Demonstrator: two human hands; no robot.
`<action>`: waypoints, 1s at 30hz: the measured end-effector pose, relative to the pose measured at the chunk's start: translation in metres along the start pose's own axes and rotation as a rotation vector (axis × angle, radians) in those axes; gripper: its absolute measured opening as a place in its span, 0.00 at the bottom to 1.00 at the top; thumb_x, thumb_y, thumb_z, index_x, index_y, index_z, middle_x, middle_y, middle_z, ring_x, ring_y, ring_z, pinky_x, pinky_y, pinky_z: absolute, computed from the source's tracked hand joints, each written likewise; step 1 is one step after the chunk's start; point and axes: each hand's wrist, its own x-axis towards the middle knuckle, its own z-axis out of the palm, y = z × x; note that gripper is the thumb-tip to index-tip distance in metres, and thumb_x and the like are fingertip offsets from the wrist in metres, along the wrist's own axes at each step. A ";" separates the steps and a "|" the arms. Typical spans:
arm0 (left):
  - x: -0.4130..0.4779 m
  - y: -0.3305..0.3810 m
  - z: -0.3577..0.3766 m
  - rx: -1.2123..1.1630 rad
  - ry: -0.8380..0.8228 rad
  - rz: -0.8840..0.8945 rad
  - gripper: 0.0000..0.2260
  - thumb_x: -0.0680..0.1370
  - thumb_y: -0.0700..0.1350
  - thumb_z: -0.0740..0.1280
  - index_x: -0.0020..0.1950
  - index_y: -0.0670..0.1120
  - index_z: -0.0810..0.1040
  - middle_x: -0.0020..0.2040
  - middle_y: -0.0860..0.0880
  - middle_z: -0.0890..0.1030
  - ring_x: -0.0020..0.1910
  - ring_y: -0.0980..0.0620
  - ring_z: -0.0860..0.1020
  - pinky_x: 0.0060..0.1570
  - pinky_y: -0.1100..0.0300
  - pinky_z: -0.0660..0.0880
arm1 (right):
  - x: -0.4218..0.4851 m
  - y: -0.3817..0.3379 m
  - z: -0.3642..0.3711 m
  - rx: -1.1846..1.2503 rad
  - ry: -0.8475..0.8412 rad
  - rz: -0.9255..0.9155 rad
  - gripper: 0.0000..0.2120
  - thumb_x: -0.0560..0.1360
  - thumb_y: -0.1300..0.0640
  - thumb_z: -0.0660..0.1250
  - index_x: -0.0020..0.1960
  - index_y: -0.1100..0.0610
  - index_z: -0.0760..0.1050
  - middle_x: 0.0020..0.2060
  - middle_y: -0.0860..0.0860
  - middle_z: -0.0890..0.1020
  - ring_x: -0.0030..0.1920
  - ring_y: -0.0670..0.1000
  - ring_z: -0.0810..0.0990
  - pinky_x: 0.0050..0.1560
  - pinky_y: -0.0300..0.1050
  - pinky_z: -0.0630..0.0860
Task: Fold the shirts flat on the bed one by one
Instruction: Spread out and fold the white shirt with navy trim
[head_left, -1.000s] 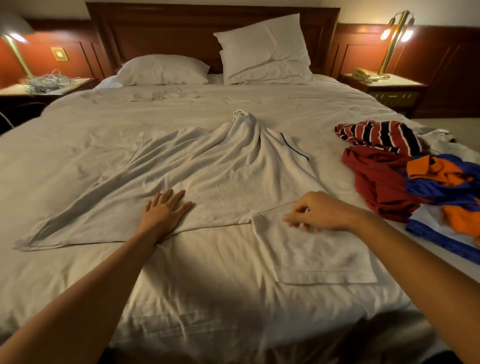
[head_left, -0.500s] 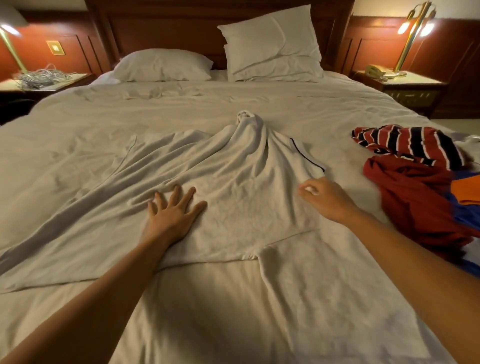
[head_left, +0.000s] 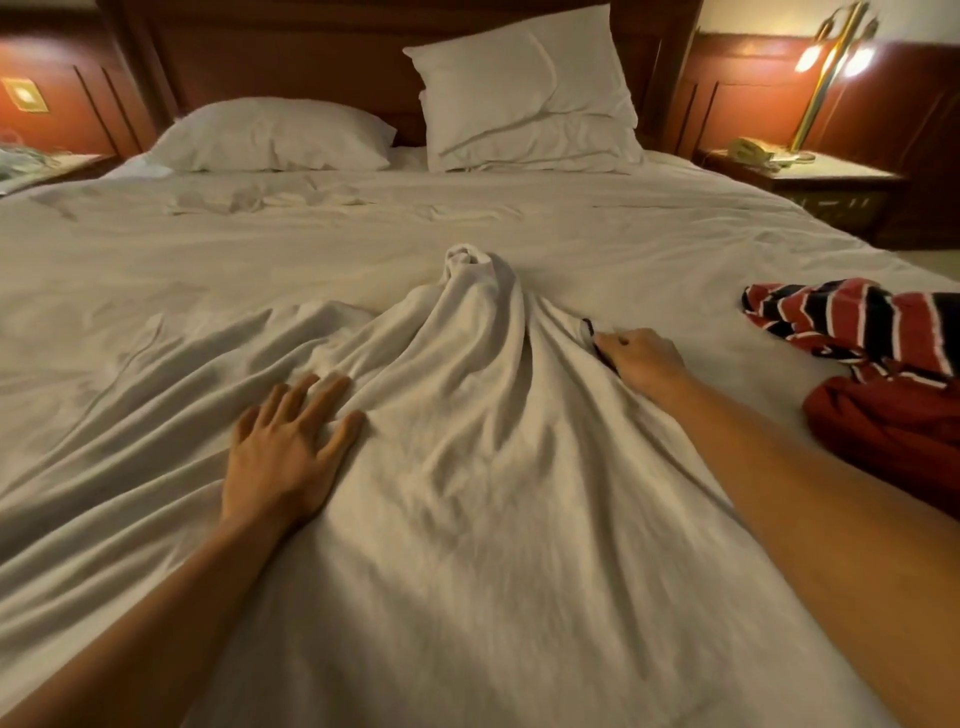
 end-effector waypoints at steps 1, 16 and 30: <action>0.001 -0.001 0.002 -0.010 0.009 0.001 0.31 0.77 0.72 0.42 0.78 0.64 0.58 0.79 0.56 0.62 0.79 0.50 0.58 0.76 0.48 0.54 | 0.004 0.001 0.003 0.003 0.006 -0.016 0.22 0.80 0.42 0.61 0.52 0.60 0.80 0.55 0.64 0.81 0.55 0.62 0.79 0.46 0.47 0.69; -0.002 0.001 -0.005 -0.009 -0.008 -0.019 0.31 0.78 0.70 0.41 0.79 0.62 0.57 0.79 0.52 0.63 0.78 0.49 0.59 0.77 0.49 0.54 | -0.061 0.065 -0.048 0.339 0.251 0.293 0.26 0.79 0.43 0.63 0.66 0.63 0.73 0.62 0.63 0.78 0.62 0.64 0.76 0.60 0.53 0.71; -0.094 0.012 -0.045 -0.057 -0.112 -0.131 0.30 0.79 0.67 0.45 0.81 0.61 0.46 0.82 0.46 0.44 0.81 0.47 0.42 0.78 0.48 0.40 | -0.237 0.051 -0.052 0.219 0.075 0.117 0.36 0.73 0.42 0.72 0.73 0.50 0.58 0.60 0.58 0.79 0.57 0.65 0.78 0.48 0.51 0.72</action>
